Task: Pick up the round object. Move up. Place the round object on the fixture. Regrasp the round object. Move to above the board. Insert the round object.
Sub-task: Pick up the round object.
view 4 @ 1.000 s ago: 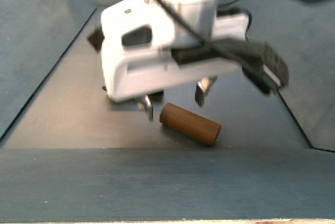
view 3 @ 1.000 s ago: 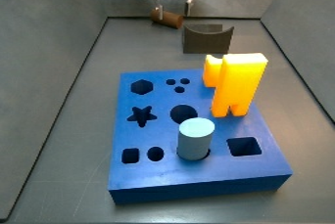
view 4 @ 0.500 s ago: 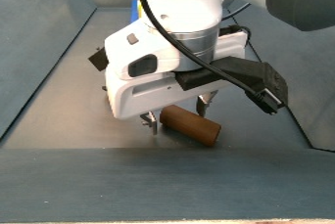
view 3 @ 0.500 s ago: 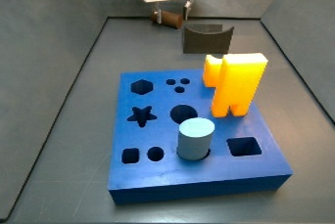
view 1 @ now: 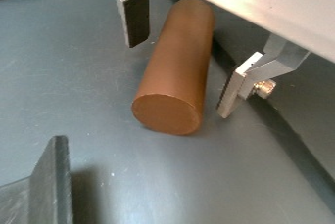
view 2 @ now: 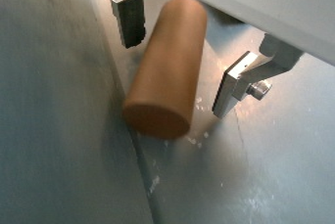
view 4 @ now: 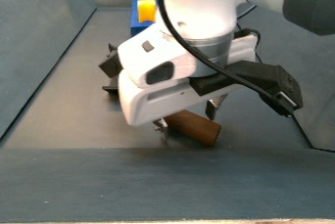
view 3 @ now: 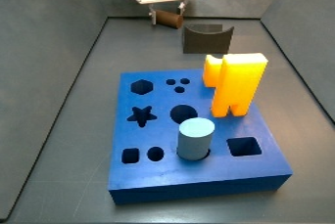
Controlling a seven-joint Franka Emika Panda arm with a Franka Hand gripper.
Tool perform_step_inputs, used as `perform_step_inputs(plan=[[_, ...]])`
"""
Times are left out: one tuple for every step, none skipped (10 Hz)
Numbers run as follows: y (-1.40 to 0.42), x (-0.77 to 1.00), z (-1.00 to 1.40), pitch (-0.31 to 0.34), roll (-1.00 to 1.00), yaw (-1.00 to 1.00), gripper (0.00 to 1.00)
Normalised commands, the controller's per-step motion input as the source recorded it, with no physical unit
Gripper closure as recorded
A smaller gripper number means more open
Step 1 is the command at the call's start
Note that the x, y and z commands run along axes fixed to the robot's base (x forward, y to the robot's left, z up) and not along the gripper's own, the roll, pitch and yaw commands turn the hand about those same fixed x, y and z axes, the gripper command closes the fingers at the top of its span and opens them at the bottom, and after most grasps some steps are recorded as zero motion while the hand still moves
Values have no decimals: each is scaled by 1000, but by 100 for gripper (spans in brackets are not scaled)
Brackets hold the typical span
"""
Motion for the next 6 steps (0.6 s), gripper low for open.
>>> perform_step_inputs(plan=[[0,-111,-183,0,231,143,100],[0,0,0,0,0,0,100],[0,0,0,0,0,0,100],[0,0,0,0,0,0,100],[0,0,0,0,0,0,100],[0,0,0,0,0,0,100]])
